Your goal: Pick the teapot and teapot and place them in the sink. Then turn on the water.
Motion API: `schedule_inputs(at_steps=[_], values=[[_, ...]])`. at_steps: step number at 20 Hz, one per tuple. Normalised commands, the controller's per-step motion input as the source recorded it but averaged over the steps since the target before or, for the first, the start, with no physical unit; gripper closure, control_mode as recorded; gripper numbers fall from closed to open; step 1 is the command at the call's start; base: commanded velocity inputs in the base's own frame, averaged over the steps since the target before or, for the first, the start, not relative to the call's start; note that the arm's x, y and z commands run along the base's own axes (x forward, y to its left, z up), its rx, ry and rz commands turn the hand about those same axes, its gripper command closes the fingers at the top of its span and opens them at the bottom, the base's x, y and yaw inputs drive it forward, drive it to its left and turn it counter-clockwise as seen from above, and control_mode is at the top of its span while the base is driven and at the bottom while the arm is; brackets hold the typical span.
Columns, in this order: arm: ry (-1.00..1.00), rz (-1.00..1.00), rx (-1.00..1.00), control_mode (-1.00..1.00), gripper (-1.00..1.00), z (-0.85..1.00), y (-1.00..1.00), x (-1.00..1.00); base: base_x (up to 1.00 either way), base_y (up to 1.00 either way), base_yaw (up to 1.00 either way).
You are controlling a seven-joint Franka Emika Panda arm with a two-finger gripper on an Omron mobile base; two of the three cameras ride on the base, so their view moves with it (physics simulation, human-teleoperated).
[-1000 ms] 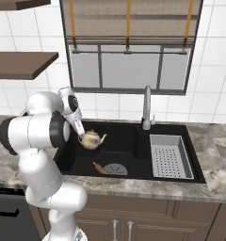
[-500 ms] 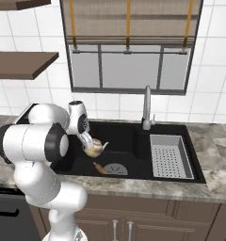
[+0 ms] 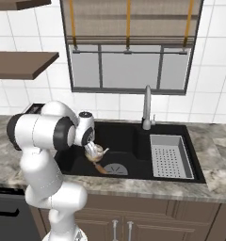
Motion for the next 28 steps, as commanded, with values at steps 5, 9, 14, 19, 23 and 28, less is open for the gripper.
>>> schedule_inputs(at_steps=[5,9,14,19,23,28], values=[[-0.17,0.0,0.0,-1.0,1.0,-0.03,-0.01,0.38,0.0,0.0,0.0],[-0.13,-0.03,0.0,-1.0,1.0,-0.21,-0.11,0.28,0.0,0.0,0.0],[-0.03,-0.09,0.0,-1.0,1.0,-0.25,-0.22,0.06,0.0,0.0,0.0],[0.01,-0.11,0.0,-1.0,1.0,-0.24,-0.15,0.18,0.0,0.0,0.0],[0.06,-0.09,0.0,-1.0,1.0,-0.18,-0.05,0.24,0.0,0.0,0.0],[0.05,-0.06,0.0,-1.0,1.0,-0.34,-0.03,0.26,0.0,0.0,0.0]])
